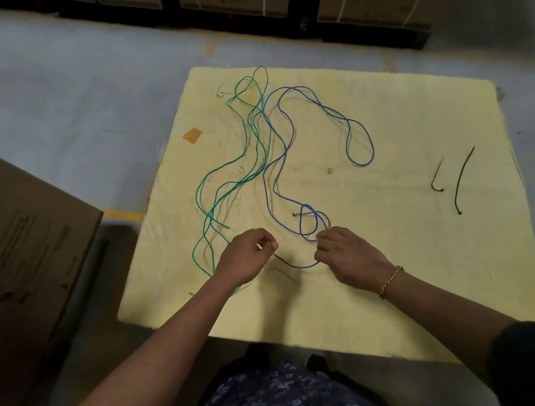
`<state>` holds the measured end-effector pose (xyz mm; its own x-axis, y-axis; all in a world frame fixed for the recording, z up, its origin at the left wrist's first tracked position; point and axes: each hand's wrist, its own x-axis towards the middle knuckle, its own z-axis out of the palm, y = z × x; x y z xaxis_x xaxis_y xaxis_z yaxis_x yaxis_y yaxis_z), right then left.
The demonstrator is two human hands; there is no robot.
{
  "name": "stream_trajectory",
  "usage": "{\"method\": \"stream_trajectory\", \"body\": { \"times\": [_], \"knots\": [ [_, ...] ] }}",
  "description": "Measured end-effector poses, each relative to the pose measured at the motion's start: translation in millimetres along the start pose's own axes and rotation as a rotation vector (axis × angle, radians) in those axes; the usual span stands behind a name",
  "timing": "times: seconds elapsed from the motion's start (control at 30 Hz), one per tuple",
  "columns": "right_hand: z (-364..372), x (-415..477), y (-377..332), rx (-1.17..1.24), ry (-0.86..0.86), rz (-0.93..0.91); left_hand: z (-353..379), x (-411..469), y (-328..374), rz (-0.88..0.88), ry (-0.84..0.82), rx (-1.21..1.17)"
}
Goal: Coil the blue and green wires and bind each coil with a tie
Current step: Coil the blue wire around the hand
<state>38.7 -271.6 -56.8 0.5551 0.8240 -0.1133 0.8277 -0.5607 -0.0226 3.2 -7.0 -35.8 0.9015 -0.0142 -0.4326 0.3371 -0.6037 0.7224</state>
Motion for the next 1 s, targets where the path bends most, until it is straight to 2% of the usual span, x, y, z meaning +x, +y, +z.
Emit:
{"method": "stream_trajectory", "body": {
  "times": [0.13,0.2,0.33,0.47,0.53,0.63,0.7,0.77,0.83,1.0],
  "knots": [
    [-1.1,-13.5,0.2,0.056,0.047,0.016,18.1,16.4,26.1,0.005,-0.003,-0.06],
    [0.0,-17.0,-0.7,0.076,0.042,0.007,26.4,27.2,43.8,-0.101,-0.034,-0.267],
    [-0.3,-20.5,-5.6,0.116,0.052,-0.041,36.1,49.5,72.0,-0.393,0.022,-0.651],
    [-6.2,-17.6,-11.0,0.145,0.039,-0.062,39.6,57.3,71.9,-0.484,-0.053,-0.821],
    [-10.8,-13.7,-12.5,0.246,0.092,0.05,38.4,56.6,72.6,-0.495,-0.072,-0.865],
    [-19.4,-1.2,-8.1,0.539,0.313,0.466,36.6,54.6,77.3,-0.484,-0.094,-0.89],
    [-24.4,11.5,0.2,0.683,0.328,0.663,37.3,53.3,79.0,-0.461,-0.122,-0.875],
    [-31.6,23.6,6.3,0.84,0.206,0.743,37.7,50.2,81.9,-0.441,-0.147,-0.838],
    [-33.4,30.0,7.6,0.885,0.148,0.781,36.1,48.7,85.6,-0.427,-0.131,-0.79],
    [-25.0,20.4,5.8,0.966,0.218,0.884,21.0,56.5,87.9,-0.408,0.032,-0.801]
  ]
}}
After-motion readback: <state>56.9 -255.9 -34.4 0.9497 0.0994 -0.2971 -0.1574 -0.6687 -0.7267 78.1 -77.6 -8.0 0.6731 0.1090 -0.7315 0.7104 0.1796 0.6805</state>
